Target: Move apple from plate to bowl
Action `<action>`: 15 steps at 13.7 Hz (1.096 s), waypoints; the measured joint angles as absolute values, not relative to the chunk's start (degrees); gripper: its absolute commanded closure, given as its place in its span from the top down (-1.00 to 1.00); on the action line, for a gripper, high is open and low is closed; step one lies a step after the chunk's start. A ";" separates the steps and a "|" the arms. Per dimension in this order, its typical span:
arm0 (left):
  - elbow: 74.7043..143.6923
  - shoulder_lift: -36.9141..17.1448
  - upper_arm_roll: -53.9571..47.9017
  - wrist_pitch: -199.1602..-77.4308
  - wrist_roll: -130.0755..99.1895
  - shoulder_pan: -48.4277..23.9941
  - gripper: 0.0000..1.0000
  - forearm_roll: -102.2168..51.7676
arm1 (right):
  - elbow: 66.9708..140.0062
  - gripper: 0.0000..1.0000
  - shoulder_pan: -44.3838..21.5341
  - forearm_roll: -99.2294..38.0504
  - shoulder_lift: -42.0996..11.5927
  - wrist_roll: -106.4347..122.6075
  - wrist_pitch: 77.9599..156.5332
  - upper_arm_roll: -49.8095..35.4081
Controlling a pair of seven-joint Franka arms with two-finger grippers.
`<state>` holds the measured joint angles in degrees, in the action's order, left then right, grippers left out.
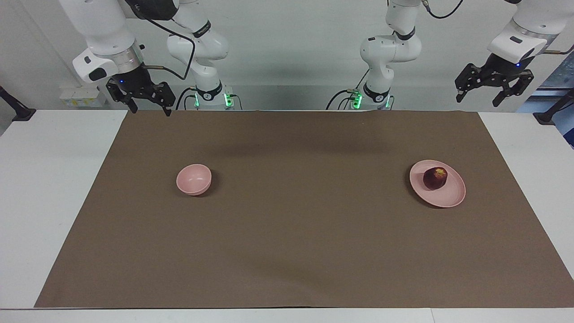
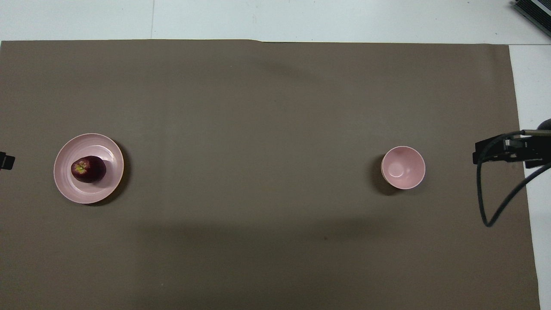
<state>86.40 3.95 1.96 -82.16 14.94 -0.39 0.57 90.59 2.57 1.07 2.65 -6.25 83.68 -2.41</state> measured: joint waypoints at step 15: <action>86.38 3.96 1.59 -81.46 9.83 -0.52 1.00 0.55 | 90.09 1.00 2.17 0.00 2.31 -6.25 83.26 -2.79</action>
<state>86.38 3.96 1.59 -81.46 9.83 -0.52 0.55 90.09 2.17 0.00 2.31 -6.25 83.26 -2.79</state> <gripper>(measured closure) 0.000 0.000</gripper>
